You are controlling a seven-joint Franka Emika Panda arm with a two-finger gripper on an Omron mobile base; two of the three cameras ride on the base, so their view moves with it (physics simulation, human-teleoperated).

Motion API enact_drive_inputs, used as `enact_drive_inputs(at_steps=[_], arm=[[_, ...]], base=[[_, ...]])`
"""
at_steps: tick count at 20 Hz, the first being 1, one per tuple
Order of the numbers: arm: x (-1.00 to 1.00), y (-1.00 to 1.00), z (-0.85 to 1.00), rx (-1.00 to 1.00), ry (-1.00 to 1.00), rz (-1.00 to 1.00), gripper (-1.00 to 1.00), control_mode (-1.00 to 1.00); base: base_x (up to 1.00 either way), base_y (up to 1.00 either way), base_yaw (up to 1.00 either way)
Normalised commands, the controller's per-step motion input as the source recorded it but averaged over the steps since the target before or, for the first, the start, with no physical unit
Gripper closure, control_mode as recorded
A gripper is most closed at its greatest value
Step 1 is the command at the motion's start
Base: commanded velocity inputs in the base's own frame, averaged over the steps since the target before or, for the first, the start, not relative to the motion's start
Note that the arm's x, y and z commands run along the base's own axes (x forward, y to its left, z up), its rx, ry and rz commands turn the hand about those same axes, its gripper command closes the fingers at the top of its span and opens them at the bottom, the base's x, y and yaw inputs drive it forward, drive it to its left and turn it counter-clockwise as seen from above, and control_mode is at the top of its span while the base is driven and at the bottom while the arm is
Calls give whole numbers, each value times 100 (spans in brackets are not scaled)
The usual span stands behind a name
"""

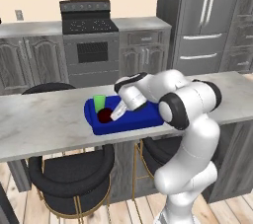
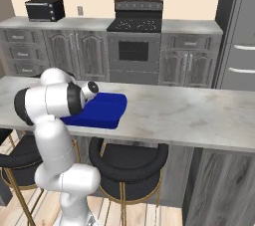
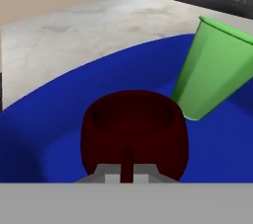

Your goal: There is a tray on the dining counter. Grab the cup, mug, and pitcher and place them on the tray. The pitcher may be placed next to the tray if it cannot fit the tray.

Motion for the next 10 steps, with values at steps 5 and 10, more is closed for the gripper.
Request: enact_drive_inputs(at_steps=[5, 10], arm=[[28, 11, -26, 0, 0, 2, 100, -100], [21, 11, -27, 0, 0, 2, 100, -100]], base=[[0, 0, 0], [0, 0, 0]])
